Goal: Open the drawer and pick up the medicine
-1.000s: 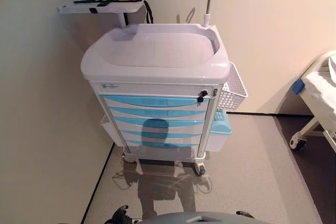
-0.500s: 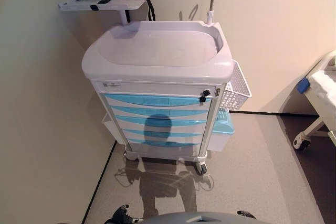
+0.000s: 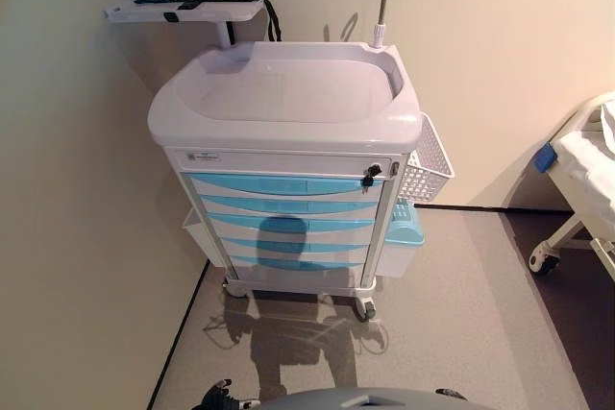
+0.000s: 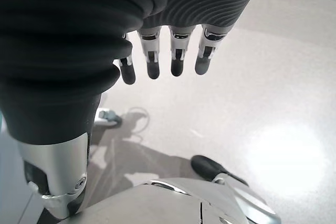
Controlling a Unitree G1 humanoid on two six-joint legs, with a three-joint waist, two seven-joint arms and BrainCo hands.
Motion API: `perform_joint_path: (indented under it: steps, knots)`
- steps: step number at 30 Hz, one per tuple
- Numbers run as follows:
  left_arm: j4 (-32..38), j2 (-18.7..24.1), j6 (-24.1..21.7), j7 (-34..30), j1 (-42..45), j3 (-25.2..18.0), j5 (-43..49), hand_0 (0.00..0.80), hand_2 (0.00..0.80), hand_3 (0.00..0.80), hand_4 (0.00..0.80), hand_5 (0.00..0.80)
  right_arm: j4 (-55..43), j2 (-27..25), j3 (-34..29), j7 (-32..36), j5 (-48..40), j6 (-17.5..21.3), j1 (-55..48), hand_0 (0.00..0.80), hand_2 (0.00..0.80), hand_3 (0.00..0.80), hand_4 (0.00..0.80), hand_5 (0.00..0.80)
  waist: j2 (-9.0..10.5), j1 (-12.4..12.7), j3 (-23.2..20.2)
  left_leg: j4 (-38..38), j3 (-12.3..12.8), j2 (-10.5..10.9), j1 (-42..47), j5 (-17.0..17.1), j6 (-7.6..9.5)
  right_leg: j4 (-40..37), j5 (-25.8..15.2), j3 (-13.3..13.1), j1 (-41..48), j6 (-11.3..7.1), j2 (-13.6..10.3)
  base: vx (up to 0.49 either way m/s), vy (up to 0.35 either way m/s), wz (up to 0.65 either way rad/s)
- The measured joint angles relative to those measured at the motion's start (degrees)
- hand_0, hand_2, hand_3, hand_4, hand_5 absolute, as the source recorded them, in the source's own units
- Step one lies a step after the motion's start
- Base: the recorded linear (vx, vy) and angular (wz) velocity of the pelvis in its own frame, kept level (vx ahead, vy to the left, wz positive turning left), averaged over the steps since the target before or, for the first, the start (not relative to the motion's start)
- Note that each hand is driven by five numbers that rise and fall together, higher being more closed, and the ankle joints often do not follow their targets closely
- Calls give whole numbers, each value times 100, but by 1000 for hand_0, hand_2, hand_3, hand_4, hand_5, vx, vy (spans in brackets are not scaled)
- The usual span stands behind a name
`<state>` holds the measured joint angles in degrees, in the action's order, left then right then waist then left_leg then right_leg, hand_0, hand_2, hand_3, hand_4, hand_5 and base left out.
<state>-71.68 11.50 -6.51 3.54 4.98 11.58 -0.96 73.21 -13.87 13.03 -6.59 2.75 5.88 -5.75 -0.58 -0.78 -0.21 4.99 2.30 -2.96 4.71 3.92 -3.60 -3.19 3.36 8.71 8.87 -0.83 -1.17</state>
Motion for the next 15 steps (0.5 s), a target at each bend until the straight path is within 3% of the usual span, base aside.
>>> perform_joint_path:
  steps: [5,11,15]
  knots:
    - [3,-53,-7,-18,69,-415,-552,0,0,0,0,0,-6,20,-25,-25,-4,2,-16,0,0,0,0,0,52,-5,70,1,107,-1,57,-40,9,0,-1,-126,-17,-7,-10,6,20,-12]
    - [92,-67,-59,-16,-21,-615,-1271,0,0,0,0,0,-52,38,-69,-32,-17,5,11,0,0,0,0,0,90,-27,188,-1,243,-3,-55,-32,31,128,-29,-231,-253,-5,-24,-52,37,-13]
    - [826,-92,-211,-3,-214,-616,-1857,0,0,0,0,0,-169,-33,-88,-42,-26,7,232,0,0,0,0,0,48,-9,532,-32,356,17,-361,36,101,477,-40,-338,-749,-29,-62,-236,60,-16]
